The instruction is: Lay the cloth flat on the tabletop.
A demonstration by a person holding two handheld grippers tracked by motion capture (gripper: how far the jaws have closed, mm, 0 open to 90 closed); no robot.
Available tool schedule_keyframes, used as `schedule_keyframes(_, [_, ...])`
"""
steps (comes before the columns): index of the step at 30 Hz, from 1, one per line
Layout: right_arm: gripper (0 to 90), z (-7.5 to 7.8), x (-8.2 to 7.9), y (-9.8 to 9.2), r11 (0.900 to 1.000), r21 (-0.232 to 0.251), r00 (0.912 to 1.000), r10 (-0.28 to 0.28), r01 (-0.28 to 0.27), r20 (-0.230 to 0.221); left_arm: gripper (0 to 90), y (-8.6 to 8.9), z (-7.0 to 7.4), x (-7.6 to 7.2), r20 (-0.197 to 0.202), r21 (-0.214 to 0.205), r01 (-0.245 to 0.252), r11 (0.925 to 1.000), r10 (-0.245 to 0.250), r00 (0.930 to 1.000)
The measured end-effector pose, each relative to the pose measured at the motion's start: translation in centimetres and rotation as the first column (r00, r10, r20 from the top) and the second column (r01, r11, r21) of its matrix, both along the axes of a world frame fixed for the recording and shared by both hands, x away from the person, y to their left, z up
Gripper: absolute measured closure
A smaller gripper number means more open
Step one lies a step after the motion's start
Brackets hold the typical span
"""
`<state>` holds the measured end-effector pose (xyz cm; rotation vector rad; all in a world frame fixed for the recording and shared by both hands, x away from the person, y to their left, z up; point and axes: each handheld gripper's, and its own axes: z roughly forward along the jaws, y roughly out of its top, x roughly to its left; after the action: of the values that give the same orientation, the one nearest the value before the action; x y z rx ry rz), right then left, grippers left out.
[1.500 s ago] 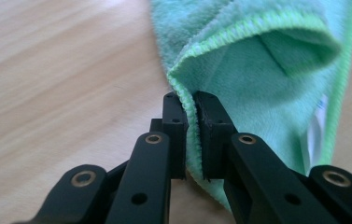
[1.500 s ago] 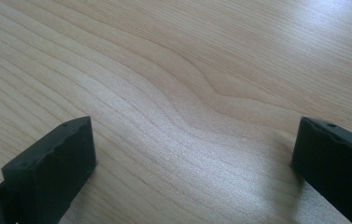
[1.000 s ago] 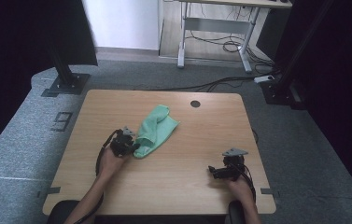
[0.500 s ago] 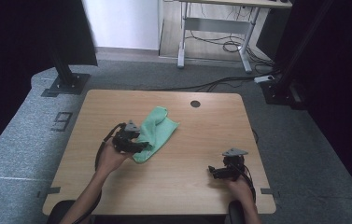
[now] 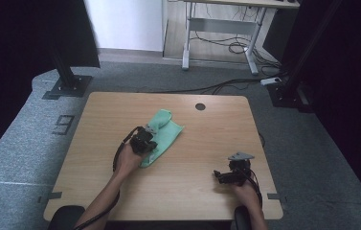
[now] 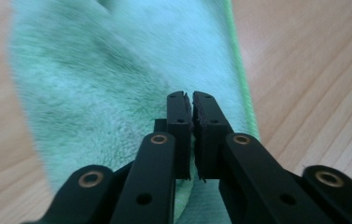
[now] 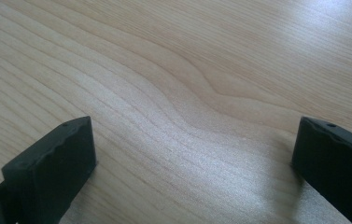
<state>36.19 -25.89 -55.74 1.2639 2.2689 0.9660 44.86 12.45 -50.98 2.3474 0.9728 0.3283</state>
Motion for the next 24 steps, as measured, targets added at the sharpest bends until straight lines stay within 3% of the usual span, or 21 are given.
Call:
schedule_keyframes(3, [0.0, 0.0, 0.0, 0.0, 1.0000, 0.000, 1.0000, 0.000, 0.000, 0.000, 86.1, 1.4, 1.4, -0.1, 0.044, -0.055, -0.039, 0.9977, 0.041, 0.9982])
schedule_keyframes(8, [0.0, 0.0, 0.0, 0.0, 1.0000, 0.000, 1.0000, -0.002, 0.002, 0.000, 86.0, 4.5, 2.9, 0.1, 0.086, -0.094, -0.124, 0.9878, 0.132, 0.9875])
schedule_keyframes(14, [0.0, 0.0, 0.0, 0.2, 0.9999, 0.000, 0.9999, -0.015, 0.015, 0.000, 85.2, 9.0, 1.3, 0.6, 0.043, -0.119, -0.251, 0.9607, 0.257, 0.9654])
schedule_keyframes(16, [0.0, 0.0, 0.0, 0.2, 0.9998, -0.001, 0.9998, -0.019, 0.019, 0.001, 83.0, 10.4, 0.3, 0.7, 0.019, -0.093, -0.289, 0.9527, 0.292, 0.9561])
schedule_keyframes(19, [0.0, 0.0, 0.0, 0.3, 0.9997, -0.001, 0.9997, -0.023, 0.023, 0.001, 67.7, 11.6, -0.3, 0.8, 0.025, -0.052, -0.330, 0.9426, 0.331, 0.9432])
schedule_keyframes(21, [2.1, 0.1, 0.0, 0.4, 0.9997, 0.003, 0.9997, -0.023, 0.023, 0.001, 58.1, 11.8, 0.2, 0.6, 0.053, -0.088, -0.315, 0.9451, 0.320, 0.9460])
schedule_keyframes(23, [12.5, 0.4, 0.0, 0.7, 0.9999, 0.007, 0.9999, -0.009, 0.009, -0.006, 53.2, 11.4, 0.9, 0.4, 0.086, -0.108, -0.275, 0.9552, 0.285, 0.9547])
schedule_keyframes(24, [16.0, 0.5, 0.1, 0.9, 0.9998, 0.018, 1.0000, 0.001, -0.001, -0.010, 51.8, 10.9, 1.4, 0.4, 0.106, -0.106, -0.240, 0.9649, 0.251, 0.9622])
